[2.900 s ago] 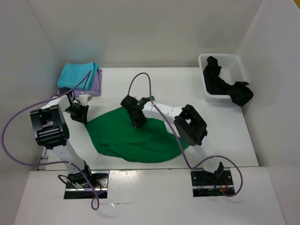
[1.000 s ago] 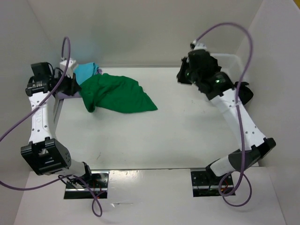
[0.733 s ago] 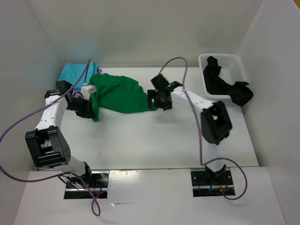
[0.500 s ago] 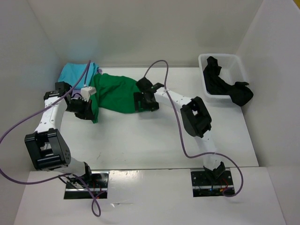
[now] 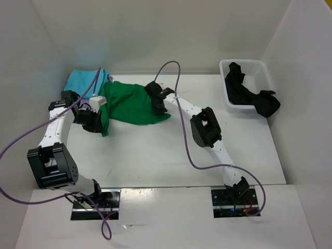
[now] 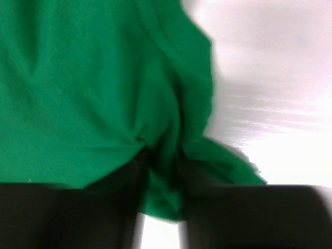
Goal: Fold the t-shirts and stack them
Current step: Flatten out the tshirt
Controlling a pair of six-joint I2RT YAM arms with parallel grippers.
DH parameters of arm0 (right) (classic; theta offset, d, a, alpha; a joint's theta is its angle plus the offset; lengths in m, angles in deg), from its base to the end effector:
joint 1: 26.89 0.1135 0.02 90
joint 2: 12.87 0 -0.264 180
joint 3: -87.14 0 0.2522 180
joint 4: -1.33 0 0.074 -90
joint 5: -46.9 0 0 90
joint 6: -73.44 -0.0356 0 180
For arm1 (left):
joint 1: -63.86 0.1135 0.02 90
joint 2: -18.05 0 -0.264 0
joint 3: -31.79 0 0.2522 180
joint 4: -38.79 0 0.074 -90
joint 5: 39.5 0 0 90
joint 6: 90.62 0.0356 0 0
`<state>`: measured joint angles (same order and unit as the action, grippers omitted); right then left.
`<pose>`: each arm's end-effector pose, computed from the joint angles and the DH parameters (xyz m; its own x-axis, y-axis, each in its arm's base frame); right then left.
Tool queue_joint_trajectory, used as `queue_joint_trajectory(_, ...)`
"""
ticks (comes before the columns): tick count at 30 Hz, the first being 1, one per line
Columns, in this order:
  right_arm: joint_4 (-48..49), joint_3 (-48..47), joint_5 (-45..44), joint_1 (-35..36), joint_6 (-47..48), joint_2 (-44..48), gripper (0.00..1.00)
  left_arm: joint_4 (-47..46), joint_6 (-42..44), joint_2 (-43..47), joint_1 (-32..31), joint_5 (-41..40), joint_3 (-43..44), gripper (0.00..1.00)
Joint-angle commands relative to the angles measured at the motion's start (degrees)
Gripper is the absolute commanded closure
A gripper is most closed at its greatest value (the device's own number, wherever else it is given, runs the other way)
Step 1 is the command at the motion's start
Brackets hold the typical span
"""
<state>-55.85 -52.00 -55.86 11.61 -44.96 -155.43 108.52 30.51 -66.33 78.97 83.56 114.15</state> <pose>0.4234 0.3267 0.1642 -0.8482 -0.0819 -0.5233 -0.1351 0.9887 0.0642 0.2741 0.0539 0.2687 -0.8125 0.2294 -0.5359 0.4282 0.8587 -0.2816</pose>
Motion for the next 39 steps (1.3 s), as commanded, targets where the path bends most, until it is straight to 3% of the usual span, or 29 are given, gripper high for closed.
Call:
queue_joint_trajectory(1,-6.1,-0.8,-0.2,1.0,-0.2,-2.8,0.98,0.3,-0.7,0.5,0.3,-0.2,1.3,1.0)
queue_joint_trajectory(3,-3.4,5.5,-1.0,1.0,-1.3,1.8,1.0,-0.2,-1.4,0.5,0.3,-0.9,1.8,1.0)
queue_joint_trajectory(4,-1.9,14.8,-1.7,1.0,-3.8,5.2,1.0,-0.2,-2.0,1.1,0.3,-1.9,1.8,1.0)
queue_joint_trajectory(6,1.7,25.1,-1.7,0.4,-6.6,17.6,1.0,-0.8,-2.0,1.6,1.0,-2.9,1.8,1.0)
queue_joint_trajectory(9,1.7,49.5,-2.8,-1.0,-13.3,35.2,1.0,-1.3,-2.6,1.6,2.6,-4.6,1.8,1.0)
queue_joint_trajectory(11,-0.2,57.1,-2.8,-2.2,-18.5,46.7,1.0,-1.3,-2.6,1.6,3.2,-5.2,1.8,1.0)
queue_joint_trajectory(12,-1.0,62.9,-2.3,-2.2,-19.9,49.9,0.58,-0.3,-2.6,1.6,3.2,-5.2,2.3,1.0)
queue_joint_trajectory(13,-1.7,64.9,-1.3,-2.8,-22.4,52.6,0.38,1.9,-0.5,1.6,2.6,-2.2,3.0,1.0)
queue_joint_trajectory(15,-2.9,68.1,-0.1,-2.8,-24.3,59.3,0.18,5.0,1.9,1.1,1.5,1.7,3.6,1.0)
queue_joint_trajectory(18,-3.4,66.5,-1.6,0.3,-27.6,64.4,0.12,8.8,4.8,0.4,-4.5,5.1,0.3,1.0)
queue_joint_trajectory(20,-3.4,62.6,-4.8,0.3,-26.4,65.0,0.12,6.9,2.8,-0.2,-7.0,0.6,-0.5,1.0)
queue_joint_trajectory(23,0.6,53.1,-8.0,-0.9,-18.6,59.4,0.12,6.9,2.8,-2.7,-7.0,0.6,-0.5,1.0)
queue_joint_trajectory(26,1.1,37.0,-10.0,-3.9,-9.2,44.1,0.12,5.5,2.3,-4.4,-7.0,-2.6,-0.5,1.0)
queue_joint_trajectory(27,0.4,32.2,-10.0,-4.6,-7.0,35.2,0.12,3.8,1.5,-5.0,-7.0,-3.8,-0.5,1.0)
queue_joint_trajectory(33,-9.7,-15.1,-7.0,-8.4,2.4,4.1,0.12,2.7,1.5,-7.4,-7.0,-5.2,-1.6,1.0)
queue_joint_trajectory(34,-17.1,-33.3,-6.4,-9.1,3.0,-7.3,0.1,2.7,1.5,-8.2,-7.0,-5.2,-1.6,1.0)
queue_joint_trajectory(35,-20.3,-42.7,-5.6,-9.1,3.5,-12.9,0.1,2.7,1.5,-8.8,-7.0,-5.2,-1.6,1.0)
queue_joint_trajectory(39,-19.0,-47.0,-0.2,-9.1,1.2,-20.5,0.07,2.7,1.5,-10.5,-7.0,-5.2,-1.6,1.0)
